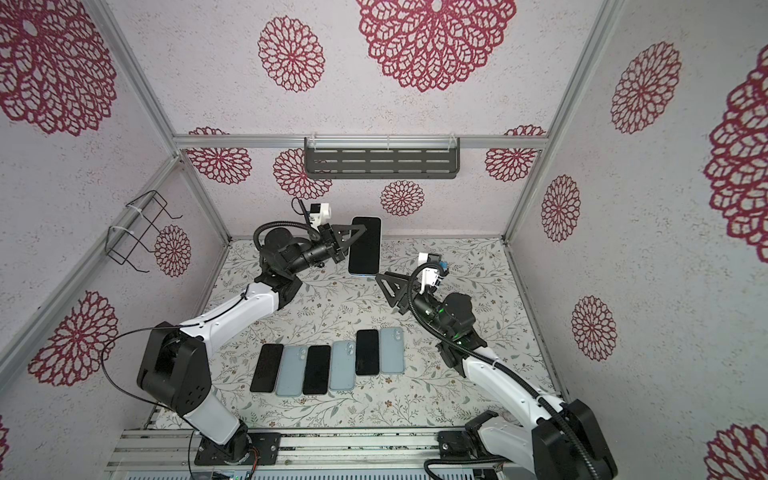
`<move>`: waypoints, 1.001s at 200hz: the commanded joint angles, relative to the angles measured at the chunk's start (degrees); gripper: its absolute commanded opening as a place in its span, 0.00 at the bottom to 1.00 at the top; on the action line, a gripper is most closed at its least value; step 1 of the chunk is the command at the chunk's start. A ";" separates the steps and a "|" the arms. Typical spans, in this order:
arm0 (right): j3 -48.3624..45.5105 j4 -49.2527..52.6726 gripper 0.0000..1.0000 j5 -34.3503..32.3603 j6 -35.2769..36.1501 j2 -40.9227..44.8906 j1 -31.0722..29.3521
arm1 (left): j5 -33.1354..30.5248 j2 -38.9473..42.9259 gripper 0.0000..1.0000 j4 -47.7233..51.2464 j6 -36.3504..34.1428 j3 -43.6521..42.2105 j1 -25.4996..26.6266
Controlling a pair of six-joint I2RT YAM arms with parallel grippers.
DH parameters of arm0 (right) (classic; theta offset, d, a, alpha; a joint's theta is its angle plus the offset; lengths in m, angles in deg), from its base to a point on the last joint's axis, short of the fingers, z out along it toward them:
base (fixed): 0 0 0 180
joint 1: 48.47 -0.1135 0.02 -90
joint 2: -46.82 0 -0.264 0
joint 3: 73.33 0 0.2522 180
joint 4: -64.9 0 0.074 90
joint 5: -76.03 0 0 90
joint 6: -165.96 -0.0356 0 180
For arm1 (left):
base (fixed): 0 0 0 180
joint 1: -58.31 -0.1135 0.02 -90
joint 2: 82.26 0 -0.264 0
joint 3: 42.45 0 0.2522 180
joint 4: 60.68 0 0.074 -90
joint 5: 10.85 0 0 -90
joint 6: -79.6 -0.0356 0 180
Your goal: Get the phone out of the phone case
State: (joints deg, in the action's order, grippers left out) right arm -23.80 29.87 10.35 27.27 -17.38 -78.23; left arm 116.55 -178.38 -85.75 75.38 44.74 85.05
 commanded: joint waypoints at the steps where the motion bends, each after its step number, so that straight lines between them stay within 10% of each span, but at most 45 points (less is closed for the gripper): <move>1: 0.40 -3.04 0.54 0.60 -0.88 -0.69 0.49 | 0.09 2.42 0.00 -5.24 1.31 0.93 0.86; 200: -0.36 -7.71 0.40 4.00 -6.28 -2.77 2.28 | -1.67 2.01 0.00 -7.34 1.35 -3.40 3.62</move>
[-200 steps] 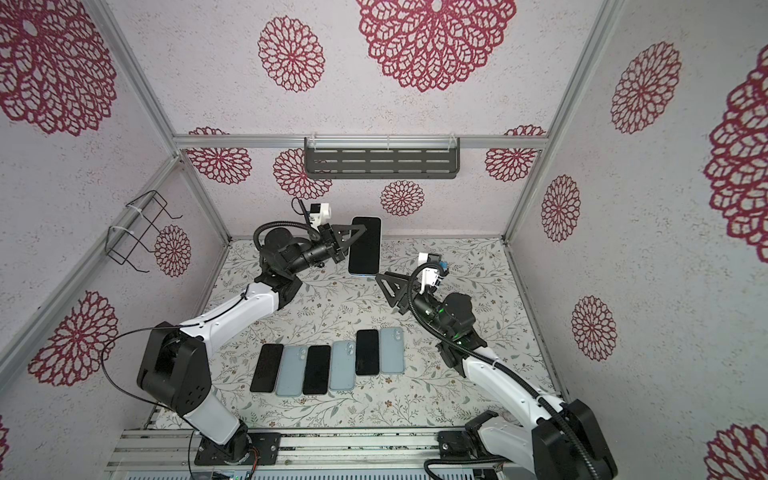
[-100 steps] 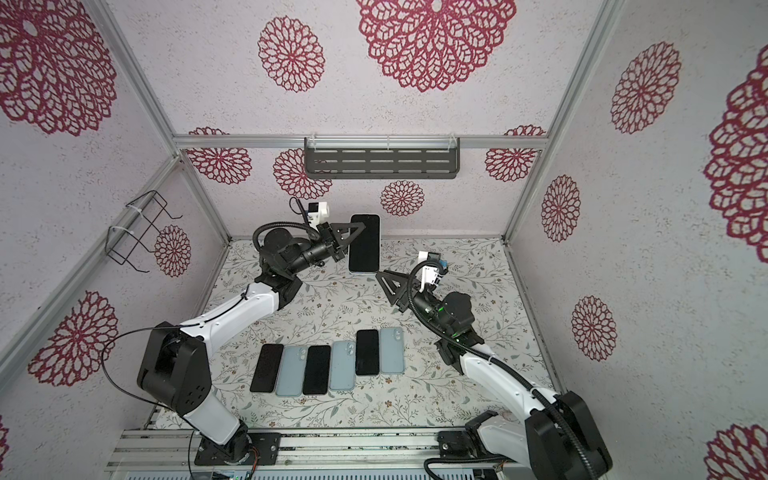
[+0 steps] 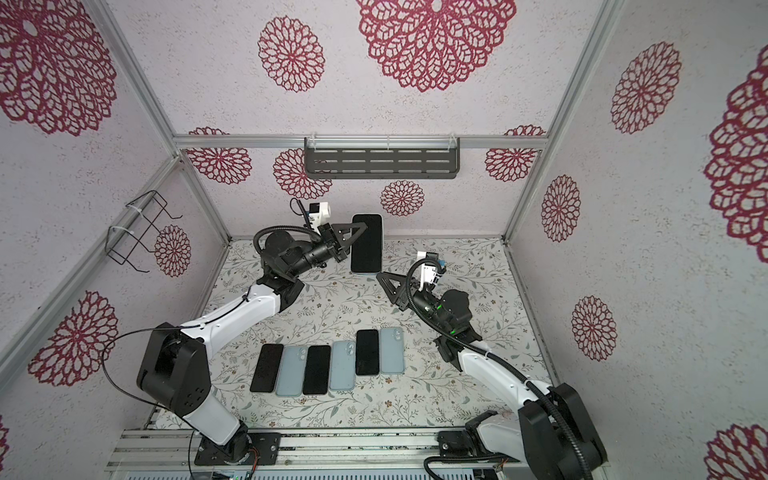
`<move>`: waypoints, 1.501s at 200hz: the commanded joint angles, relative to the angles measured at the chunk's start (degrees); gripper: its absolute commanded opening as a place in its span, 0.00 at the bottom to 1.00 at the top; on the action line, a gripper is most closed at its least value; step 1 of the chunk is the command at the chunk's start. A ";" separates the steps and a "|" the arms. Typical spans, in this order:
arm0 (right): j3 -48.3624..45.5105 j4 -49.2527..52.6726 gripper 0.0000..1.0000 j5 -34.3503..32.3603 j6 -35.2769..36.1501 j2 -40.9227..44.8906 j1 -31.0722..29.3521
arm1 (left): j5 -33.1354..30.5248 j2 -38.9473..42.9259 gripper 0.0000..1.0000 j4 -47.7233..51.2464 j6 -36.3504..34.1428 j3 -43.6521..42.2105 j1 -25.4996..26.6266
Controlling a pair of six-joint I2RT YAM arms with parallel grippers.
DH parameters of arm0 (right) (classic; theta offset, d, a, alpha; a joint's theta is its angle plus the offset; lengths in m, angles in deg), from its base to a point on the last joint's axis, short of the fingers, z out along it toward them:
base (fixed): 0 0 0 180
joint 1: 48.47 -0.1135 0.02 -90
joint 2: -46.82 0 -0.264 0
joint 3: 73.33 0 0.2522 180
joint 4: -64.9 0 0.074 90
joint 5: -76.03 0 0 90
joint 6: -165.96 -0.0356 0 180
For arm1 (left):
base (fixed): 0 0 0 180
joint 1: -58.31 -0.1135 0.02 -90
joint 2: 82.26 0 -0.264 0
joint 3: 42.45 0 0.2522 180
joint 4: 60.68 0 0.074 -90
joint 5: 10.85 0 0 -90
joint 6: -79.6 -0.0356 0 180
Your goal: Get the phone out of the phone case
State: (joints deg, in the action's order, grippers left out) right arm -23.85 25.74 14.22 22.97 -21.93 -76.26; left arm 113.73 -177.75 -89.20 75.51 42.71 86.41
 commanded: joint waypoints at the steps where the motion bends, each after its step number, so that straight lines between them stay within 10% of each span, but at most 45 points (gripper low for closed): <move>1: -0.31 -3.67 0.40 0.21 -2.09 1.73 0.30 | 1.12 1.32 0.00 -4.05 1.30 -1.40 2.29; 70: -3.57 -3.16 0.00 2.34 -5.01 4.26 0.53 | -1.00 -2.07 0.00 -6.96 1.30 -3.91 4.34; 91: -4.30 12.81 0.00 -0.43 -2.24 10.02 0.97 | -2.94 -3.93 0.00 -1.87 -1.74 -5.90 5.22; 112: -5.09 33.23 0.00 -7.92 3.71 17.71 1.04 | -5.33 -7.98 0.24 2.85 -5.94 -6.69 8.05; 171: -9.36 55.27 0.00 -15.61 9.03 29.93 1.08 | -7.64 -22.80 0.38 2.78 -7.76 -0.86 14.62; 225: -11.27 61.10 0.00 -19.97 8.17 32.52 1.70 | -7.97 -23.97 0.79 15.35 -14.76 3.95 15.15; 300: -13.04 62.70 0.00 -20.38 10.06 32.05 5.45 | -11.41 -17.64 0.86 33.70 -33.89 4.27 17.07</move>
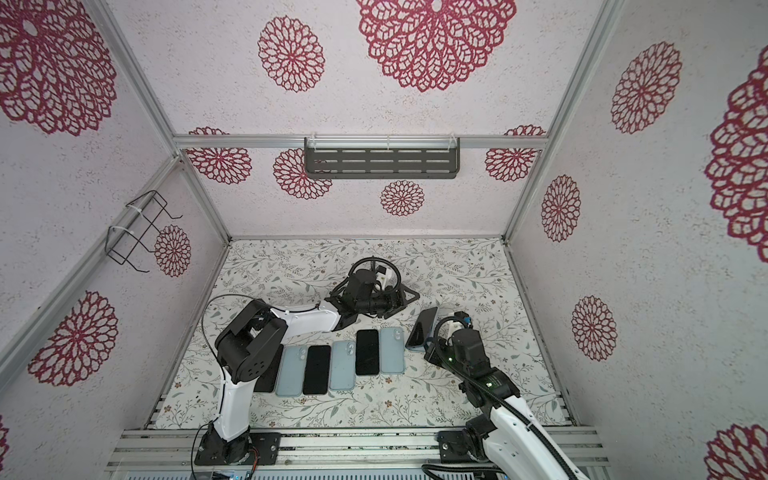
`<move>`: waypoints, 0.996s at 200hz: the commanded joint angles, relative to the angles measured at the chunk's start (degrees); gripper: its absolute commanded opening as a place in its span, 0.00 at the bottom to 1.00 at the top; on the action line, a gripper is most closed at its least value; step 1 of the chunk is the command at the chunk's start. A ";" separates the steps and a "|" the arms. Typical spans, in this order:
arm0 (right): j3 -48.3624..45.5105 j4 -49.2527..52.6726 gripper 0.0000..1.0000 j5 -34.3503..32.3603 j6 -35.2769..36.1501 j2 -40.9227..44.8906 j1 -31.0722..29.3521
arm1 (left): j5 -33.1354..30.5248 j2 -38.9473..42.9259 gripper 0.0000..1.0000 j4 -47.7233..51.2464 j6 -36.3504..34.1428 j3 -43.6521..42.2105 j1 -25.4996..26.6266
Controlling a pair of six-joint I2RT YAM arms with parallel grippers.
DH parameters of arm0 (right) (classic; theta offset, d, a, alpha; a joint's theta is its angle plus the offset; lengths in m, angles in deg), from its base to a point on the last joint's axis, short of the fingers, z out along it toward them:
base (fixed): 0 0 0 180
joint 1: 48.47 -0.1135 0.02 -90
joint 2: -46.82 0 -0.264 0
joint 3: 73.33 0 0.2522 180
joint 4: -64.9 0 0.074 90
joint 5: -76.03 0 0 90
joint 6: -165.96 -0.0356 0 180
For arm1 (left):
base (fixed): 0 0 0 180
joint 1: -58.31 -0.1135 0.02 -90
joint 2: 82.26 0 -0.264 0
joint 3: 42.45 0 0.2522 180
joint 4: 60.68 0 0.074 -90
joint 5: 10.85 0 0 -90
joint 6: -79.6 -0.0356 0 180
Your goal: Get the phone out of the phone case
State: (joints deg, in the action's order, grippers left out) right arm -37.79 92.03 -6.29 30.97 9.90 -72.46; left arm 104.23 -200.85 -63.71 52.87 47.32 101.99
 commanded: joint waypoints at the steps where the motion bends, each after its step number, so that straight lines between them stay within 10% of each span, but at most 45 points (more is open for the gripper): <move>1: 0.90 -3.60 0.00 0.26 2.12 0.16 1.70 | -2.02 5.47 0.86 8.46 -11.90 -0.38 1.58; 94: -1.21 -7.76 0.00 9.80 1.89 -1.64 7.27 | -1.89 14.50 0.79 22.75 -46.94 -3.58 10.78; 199: -2.33 -10.99 0.00 13.74 -0.08 -3.10 8.34 | -9.09 9.51 0.71 24.38 -53.15 -0.95 13.96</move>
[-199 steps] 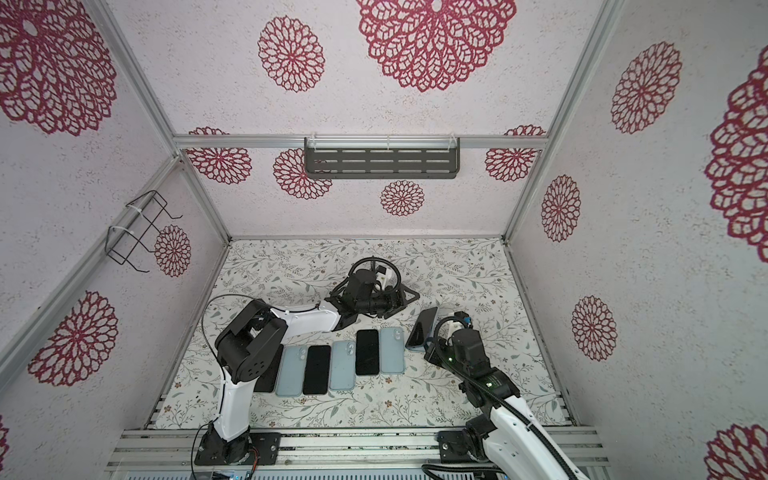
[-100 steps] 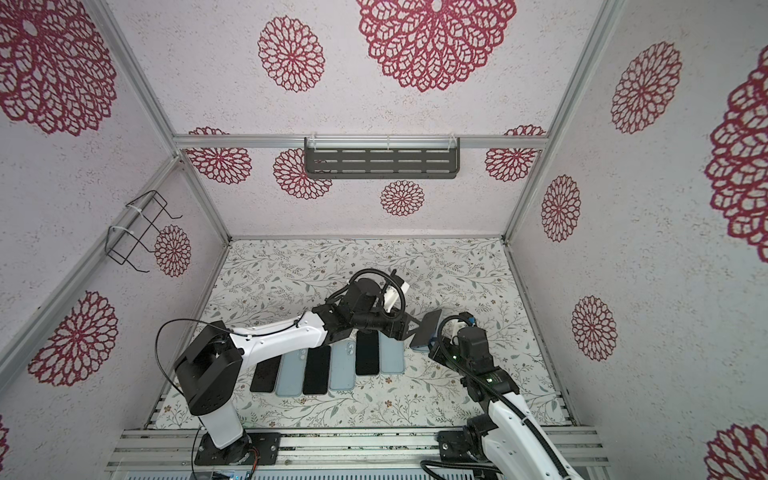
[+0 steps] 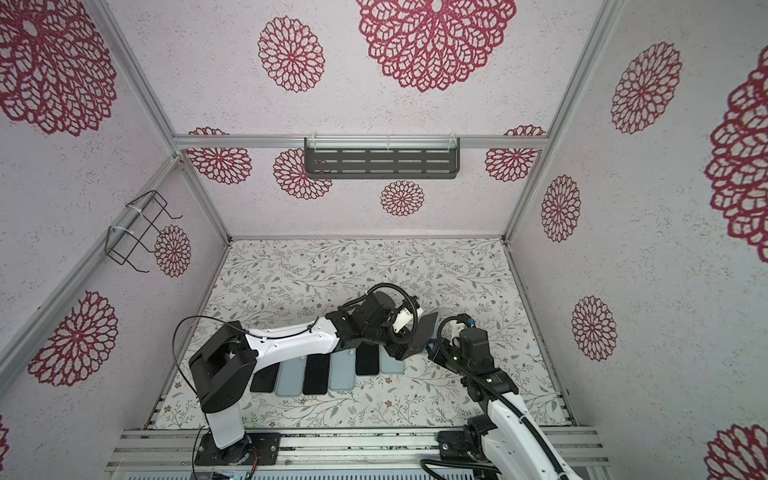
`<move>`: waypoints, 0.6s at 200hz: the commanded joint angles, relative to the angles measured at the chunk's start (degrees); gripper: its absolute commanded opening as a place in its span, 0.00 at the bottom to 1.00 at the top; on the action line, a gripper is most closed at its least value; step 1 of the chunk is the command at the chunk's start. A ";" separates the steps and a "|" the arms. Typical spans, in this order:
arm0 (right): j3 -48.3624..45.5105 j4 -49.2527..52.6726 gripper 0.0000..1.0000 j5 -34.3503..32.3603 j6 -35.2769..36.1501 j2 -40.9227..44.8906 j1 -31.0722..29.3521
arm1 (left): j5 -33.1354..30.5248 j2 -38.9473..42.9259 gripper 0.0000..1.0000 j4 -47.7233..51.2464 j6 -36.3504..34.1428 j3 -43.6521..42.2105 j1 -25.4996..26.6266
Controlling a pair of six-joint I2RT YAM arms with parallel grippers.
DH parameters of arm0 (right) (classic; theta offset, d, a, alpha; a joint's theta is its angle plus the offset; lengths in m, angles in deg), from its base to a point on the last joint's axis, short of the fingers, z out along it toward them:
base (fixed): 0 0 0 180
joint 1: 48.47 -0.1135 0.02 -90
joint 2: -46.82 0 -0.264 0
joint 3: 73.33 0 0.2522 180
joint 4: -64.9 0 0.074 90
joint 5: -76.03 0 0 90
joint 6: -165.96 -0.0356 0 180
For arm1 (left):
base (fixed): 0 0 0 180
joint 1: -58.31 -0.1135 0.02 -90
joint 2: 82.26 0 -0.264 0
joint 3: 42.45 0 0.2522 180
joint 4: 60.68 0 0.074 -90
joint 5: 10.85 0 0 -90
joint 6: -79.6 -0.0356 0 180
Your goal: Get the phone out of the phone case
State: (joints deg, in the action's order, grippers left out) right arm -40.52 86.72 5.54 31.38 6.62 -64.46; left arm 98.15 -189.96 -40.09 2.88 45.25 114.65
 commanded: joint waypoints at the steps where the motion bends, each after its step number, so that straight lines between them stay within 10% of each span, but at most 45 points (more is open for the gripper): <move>1: 0.43 -5.68 0.00 1.97 -0.51 0.20 0.39 | -3.05 -1.42 0.70 0.74 -3.17 1.17 1.36; 120: -2.60 -9.40 0.00 5.41 -3.13 0.70 0.36 | -17.75 -2.40 0.47 -1.97 -5.87 1.19 3.62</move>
State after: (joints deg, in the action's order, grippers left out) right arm -43.54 82.76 7.05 29.35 6.00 -64.09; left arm 86.13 -191.69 -40.83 -1.36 45.31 117.81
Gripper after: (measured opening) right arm 0.098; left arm 0.502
